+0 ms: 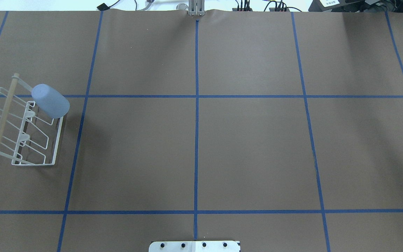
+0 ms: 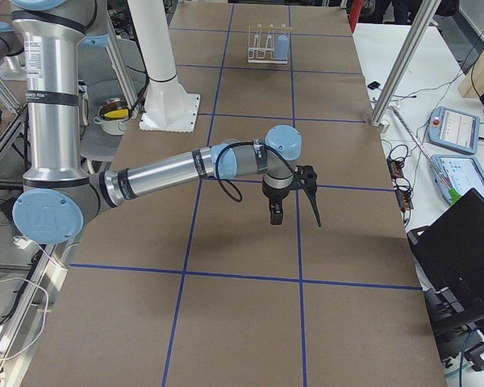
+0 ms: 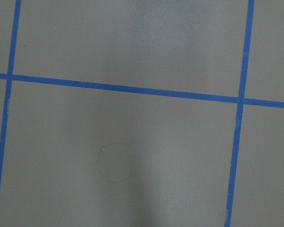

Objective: Hang cup on cup holder

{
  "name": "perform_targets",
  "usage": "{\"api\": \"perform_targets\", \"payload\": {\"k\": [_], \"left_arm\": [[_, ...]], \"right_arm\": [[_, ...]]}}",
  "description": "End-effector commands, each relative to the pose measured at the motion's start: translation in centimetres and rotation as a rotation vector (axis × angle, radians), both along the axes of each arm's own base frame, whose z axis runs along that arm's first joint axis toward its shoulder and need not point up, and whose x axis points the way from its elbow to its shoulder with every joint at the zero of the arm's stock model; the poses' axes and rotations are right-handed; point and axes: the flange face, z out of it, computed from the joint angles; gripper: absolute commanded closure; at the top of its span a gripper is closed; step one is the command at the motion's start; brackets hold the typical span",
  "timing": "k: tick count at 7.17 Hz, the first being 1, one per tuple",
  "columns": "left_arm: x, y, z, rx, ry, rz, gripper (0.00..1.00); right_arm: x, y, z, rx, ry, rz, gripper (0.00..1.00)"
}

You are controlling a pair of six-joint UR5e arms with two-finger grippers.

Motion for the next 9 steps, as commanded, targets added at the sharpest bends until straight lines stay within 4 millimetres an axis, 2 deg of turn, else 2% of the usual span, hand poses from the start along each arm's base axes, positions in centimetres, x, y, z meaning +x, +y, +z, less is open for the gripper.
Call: {"api": "perform_targets", "payload": {"k": [1,3,4,5,6,9], "left_arm": [[-2.3,0.2,-0.5,0.025,0.006,-0.044,0.02],[-2.5,0.1,-0.4,0.013,0.006,-0.047,0.02],[-2.4,0.5,0.0,0.005,0.010,-0.045,0.02],[-2.1,0.8,1.7,-0.035,0.040,-0.025,0.02],[-2.2,1.0,2.0,-0.042,0.039,-0.028,0.02],[-2.1,4.2,6.8,-0.136,0.033,-0.027,0.02]], "right_arm": [[0.1,0.0,-0.6,0.011,-0.006,0.001,0.00],[0.3,0.1,-1.2,0.025,-0.008,0.004,0.00],[0.3,0.1,-0.9,0.019,-0.004,0.005,0.00],[0.3,-0.1,-1.1,0.025,0.006,0.007,0.00],[0.5,-0.2,-0.7,0.022,0.026,0.012,0.00],[0.8,-0.2,-0.4,0.016,0.038,0.023,0.00]]}}
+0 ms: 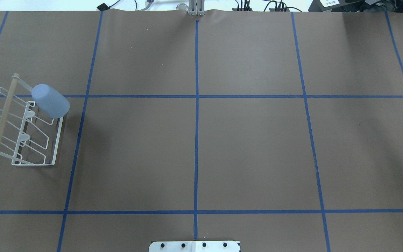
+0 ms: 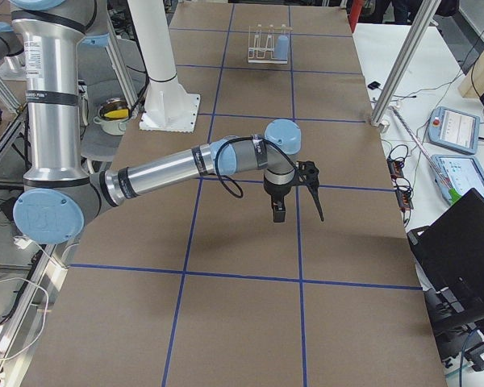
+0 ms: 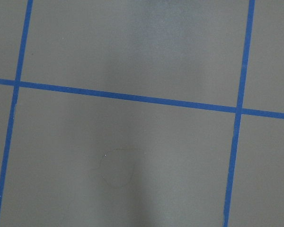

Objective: Hang cup on cup holder

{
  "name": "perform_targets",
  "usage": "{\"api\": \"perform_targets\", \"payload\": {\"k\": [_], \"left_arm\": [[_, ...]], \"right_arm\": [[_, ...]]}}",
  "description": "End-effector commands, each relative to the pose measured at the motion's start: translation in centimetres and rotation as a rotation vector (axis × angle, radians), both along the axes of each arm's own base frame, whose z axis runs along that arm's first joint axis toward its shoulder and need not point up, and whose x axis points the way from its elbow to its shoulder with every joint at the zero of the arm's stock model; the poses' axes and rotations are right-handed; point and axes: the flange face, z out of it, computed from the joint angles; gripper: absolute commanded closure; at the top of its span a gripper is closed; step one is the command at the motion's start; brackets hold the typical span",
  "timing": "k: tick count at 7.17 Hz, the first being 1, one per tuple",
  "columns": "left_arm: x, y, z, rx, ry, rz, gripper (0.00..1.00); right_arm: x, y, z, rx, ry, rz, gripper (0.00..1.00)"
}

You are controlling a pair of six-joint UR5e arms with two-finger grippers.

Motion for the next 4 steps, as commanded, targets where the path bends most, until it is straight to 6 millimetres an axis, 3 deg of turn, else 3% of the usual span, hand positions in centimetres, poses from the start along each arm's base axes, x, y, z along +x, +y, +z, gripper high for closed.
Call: {"api": "perform_targets", "payload": {"k": [1,3,4], "left_arm": [[0.0,2.8,4.5,-0.093,-0.006,0.001,0.02],[0.0,4.4,6.0,-0.128,0.002,0.005,0.02],[0.1,4.4,5.8,-0.124,0.002,0.007,0.02]], "right_arm": [[0.1,0.0,-0.3,0.002,0.002,0.007,0.00],[0.6,0.0,0.5,-0.009,0.022,0.019,0.00],[0.6,0.2,0.6,-0.012,0.023,0.019,0.00]]}}
